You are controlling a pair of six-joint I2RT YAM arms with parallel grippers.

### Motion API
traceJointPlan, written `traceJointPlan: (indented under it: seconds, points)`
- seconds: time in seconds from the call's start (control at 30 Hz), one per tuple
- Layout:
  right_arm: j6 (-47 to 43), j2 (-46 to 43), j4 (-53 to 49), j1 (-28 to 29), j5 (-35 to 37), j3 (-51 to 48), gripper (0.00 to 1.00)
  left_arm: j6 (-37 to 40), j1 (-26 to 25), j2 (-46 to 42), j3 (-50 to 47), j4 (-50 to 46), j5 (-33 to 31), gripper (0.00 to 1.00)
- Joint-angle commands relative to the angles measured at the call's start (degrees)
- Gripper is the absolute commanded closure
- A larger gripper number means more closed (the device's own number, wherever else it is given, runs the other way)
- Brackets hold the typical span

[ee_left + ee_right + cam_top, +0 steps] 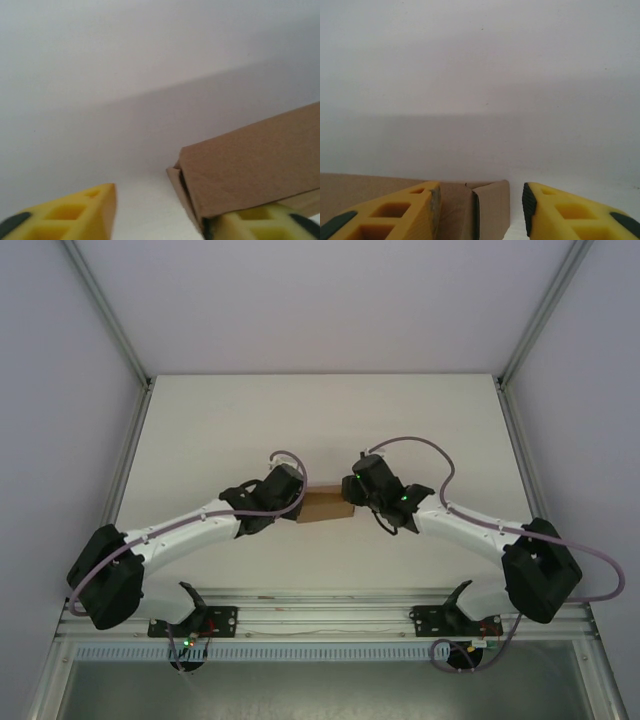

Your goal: Assemble paper box

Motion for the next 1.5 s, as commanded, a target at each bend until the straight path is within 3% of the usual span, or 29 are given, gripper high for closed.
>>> traceJointPlan:
  seconds: [0.0,0.17,0.33,0.5,0.67,0.97,1.07,1.2,1.3,1.47]
  points:
    - [1.92,2.13,-4.26,0.17,-2.67,-2.08,0.55,1.37,-1.31,-0.94,3.23,-8.43,4.94,0.39]
    - [3.33,2.05,-3.82,0.26,-2.66,-4.14,0.61,2.45,-1.31,-2.81,3.32,-9.48,10.82,0.18]
    - [3.31,1.46,-2.75,0.21,-2.54,-6.72,0.66,-3.37,0.27,-4.28,5.48,-9.23,9.96,0.02]
    - [2.31,1.92,-2.40,0.22,-2.75,-6.49,0.67,-7.33,6.04,-3.45,5.95,-4.15,11.33,0.01]
    - [1.98,2.00,-2.72,0.22,-2.65,-6.04,0.69,-7.88,12.37,-0.21,3.98,-0.26,18.87,0.17]
    - [3.36,1.65,-2.47,0.24,-2.69,-7.56,0.71,-10.62,13.04,-0.75,-5.33,5.45,22.75,0.36]
    - [3.11,1.80,-1.53,0.15,-2.66,-8.79,0.72,-11.82,13.72,-0.77,-9.81,8.37,23.24,0.47]
    - [1.31,1.74,3.37,-0.04,-5.31,-12.52,0.74,-12.60,13.72,-1.58,-19.23,19.68,25.38,0.61]
    - [-2.04,2.01,12.52,-0.56,-9.18,-17.89,0.77,-12.91,13.72,-2.23,-27.50,31.70,27.40,0.76]
    - [-5.78,3.64,25.11,-0.66,-13.27,-24.85,0.85,-11.17,13.54,-2.82,-35.36,44.38,28.69,0.94]
